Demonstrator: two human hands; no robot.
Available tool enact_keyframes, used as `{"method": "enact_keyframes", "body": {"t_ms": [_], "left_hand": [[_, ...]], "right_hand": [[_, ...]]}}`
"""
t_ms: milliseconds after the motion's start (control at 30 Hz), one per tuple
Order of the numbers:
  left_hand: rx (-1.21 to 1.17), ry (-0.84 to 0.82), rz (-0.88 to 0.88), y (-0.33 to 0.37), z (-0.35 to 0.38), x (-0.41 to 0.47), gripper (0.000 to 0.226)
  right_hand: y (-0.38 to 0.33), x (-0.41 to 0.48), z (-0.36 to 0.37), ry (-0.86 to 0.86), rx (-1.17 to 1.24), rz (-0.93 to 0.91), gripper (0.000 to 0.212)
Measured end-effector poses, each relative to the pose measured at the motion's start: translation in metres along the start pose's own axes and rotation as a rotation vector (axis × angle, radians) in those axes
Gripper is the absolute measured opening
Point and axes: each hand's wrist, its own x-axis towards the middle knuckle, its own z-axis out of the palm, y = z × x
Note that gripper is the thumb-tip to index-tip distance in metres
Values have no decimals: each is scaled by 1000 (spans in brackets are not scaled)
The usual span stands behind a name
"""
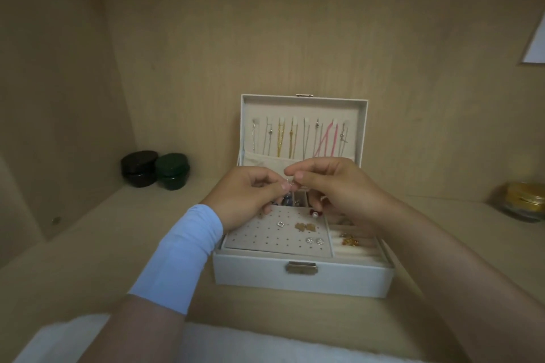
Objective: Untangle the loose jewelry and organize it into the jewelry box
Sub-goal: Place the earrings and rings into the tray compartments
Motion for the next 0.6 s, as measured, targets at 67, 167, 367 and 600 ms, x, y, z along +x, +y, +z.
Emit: {"method": "enact_keyframes", "body": {"t_ms": [67, 167, 367, 600], "left_hand": [[-1, -1, -12, 0, -1, 0, 12], [2, -22, -19, 1, -1, -2, 12], [25, -58, -31, 2, -3, -5, 12], [44, -38, -17, 4, -5, -8, 12]], "right_hand": [[-1, -1, -3, -29, -41, -28, 15], [-1, -4, -6, -43, -70, -57, 17], [1, -6, -5, -60, -210, -127, 18], [6, -7, -2, -32, -290, -254, 15]]}}
